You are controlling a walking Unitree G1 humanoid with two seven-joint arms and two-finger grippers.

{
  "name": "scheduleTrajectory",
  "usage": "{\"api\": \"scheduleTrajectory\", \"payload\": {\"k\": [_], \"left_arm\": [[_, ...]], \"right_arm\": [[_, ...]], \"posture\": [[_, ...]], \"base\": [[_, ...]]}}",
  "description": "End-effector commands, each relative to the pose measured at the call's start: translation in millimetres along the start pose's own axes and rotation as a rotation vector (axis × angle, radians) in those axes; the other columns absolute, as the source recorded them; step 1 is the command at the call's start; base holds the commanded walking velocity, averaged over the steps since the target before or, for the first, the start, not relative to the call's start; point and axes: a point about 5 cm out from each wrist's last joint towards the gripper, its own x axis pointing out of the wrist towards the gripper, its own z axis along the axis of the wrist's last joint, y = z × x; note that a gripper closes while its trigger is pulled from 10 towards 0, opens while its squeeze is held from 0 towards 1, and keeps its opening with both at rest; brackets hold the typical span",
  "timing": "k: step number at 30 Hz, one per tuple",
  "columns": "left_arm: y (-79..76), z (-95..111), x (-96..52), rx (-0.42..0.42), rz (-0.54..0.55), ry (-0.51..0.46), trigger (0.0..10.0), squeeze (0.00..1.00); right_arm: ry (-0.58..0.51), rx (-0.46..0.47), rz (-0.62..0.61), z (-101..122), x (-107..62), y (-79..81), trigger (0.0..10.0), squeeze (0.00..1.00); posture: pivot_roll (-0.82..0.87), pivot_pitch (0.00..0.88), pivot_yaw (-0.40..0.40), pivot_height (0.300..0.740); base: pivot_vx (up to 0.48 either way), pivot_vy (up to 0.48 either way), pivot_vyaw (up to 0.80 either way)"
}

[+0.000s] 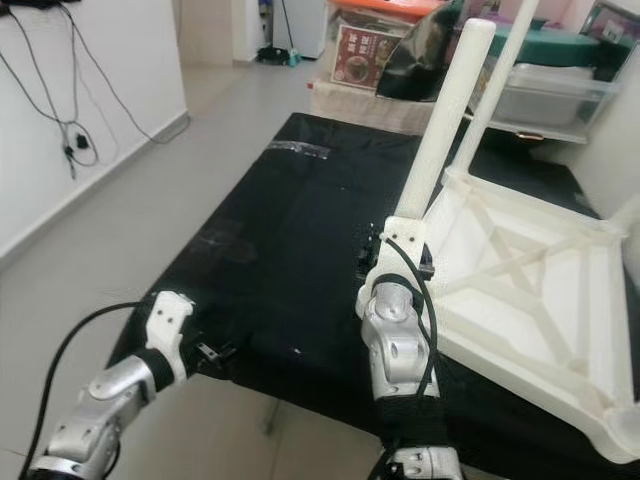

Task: Building children table

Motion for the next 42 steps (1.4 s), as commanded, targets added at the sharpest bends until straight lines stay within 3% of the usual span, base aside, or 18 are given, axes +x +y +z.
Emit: {"api": "scheduleTrajectory", "payload": {"k": [1,3,5,8,11,14,15,17,22,23,24,25,26,27,28,31,33,42], "left_arm": [[0.4,-1.9,-3.6,0.008,-0.002,0.019,10.0,0.00],[0.4,-1.9,-3.6,0.008,-0.002,0.019,10.0,0.00],[-2.5,-1.1,-4.1,0.005,0.005,0.012,10.0,0.00],[-3.8,-0.2,-3.9,0.003,0.010,0.006,10.0,0.00],[-3.1,4.6,-6.8,0.024,0.098,-0.026,10.0,0.00],[-1.8,5.8,-8.7,0.034,0.143,-0.035,10.0,0.00],[-1.6,6.6,-11.5,0.032,0.179,-0.038,10.0,0.00],[-1.6,6.6,-11.5,0.032,0.179,-0.038,10.0,0.00],[-1.9,11.6,-21.3,0.025,0.248,-0.049,10.0,0.00],[-1.5,14.4,-23.2,0.024,0.266,-0.054,10.0,0.00],[-1.5,14.4,-23.2,0.024,0.266,-0.054,10.0,0.00],[-1.3,18.6,-24.6,0.025,0.282,-0.062,10.0,0.00],[-1.3,18.6,-24.6,0.025,0.282,-0.062,10.0,0.00],[-1.6,23.2,-25.6,0.031,0.291,-0.071,10.0,0.00],[-3.0,29.2,-26.5,0.037,0.300,-0.087,10.0,0.00],[-4.7,34.0,-27.1,0.062,0.303,-0.098,10.0,0.00],[-8.6,35.3,-28.2,0.064,0.304,-0.107,10.0,0.00],[-10.0,34.6,-27.2,0.064,0.297,-0.092,10.0,0.00]], "right_arm": [[-0.014,-0.004,0.015,2.4,-6.1,-0.7,10.0,1.00],[-0.014,-0.004,0.015,2.4,-6.1,-0.7,10.0,1.00],[-0.063,-0.016,0.013,8.6,-16.2,-13.7,10.0,1.00],[-0.081,-0.023,0.012,10.7,-20.2,-19.1,10.0,1.00],[-0.112,-0.070,0.083,11.8,-36.3,-24.2,10.0,1.00],[-0.097,-0.096,0.108,8.6,-41.6,-24.5,10.0,0.96],[-0.051,-0.119,0.121,2.3,-45.9,-25.7,10.0,0.00],[-0.051,-0.119,0.121,2.3,-45.9,-25.7,10.0,0.00],[0.109,-0.189,0.126,-17.4,-53.6,-32.9,10.0,0.00],[0.129,-0.255,0.092,-20.3,-52.9,-36.9,10.0,0.00],[0.129,-0.255,0.092,-20.3,-52.9,-36.9,10.0,0.00],[0.158,-0.353,0.035,-23.4,-51.4,-41.2,10.0,0.00],[0.158,-0.353,0.035,-23.4,-51.4,-41.2,10.0,0.00],[0.170,-0.463,0.034,-25.7,-50.0,-42.0,10.0,0.00],[0.125,-0.474,0.149,-27.5,-52.3,-36.9,10.0,0.00],[0.102,-0.471,0.197,-28.5,-55.8,-34.0,10.0,0.00],[0.056,-0.393,0.252,-24.2,-61.2,-27.9,10.0,0.00],[-0.060,-0.353,0.237,-2.1,-50.5,-15.0,10.0,0.00]], "posture": [[0.04,0.000,-0.106,0.740],[0.04,0.000,-0.106,0.740],[0.02,0.000,-0.092,0.740],[0.02,0.000,-0.092,0.740],[0.01,0.000,-0.088,0.740],[0.01,0.000,-0.088,0.740],[0.01,0.000,-0.089,0.740],[0.01,0.000,-0.089,0.740],[0.00,0.000,-0.082,0.740],[0.00,0.000,-0.080,0.740],[0.00,0.000,-0.080,0.740],[0.00,0.000,-0.078,0.740],[0.00,0.000,-0.078,0.740],[0.01,0.000,-0.075,0.740],[0.01,0.000,-0.073,0.740],[0.02,0.000,-0.074,0.740],[0.02,0.000,-0.076,0.740],[0.03,0.000,-0.073,0.740]], "base": [[0.000,0.000,0.00],[0.000,0.000,0.00],[0.000,0.000,0.00],[0.000,0.000,0.00],[0.000,0.000,0.00],[0.000,0.000,0.00],[0.000,0.000,0.00],[0.000,0.000,0.00],[0.000,0.000,0.00],[0.000,0.000,0.00],[0.000,0.000,0.00],[0.000,0.000,0.00],[0.000,0.000,0.00],[0.000,0.000,0.00],[0.000,0.000,0.00],[0.000,0.000,0.00],[0.000,0.000,0.00],[0.000,-0.421,0.00]]}}
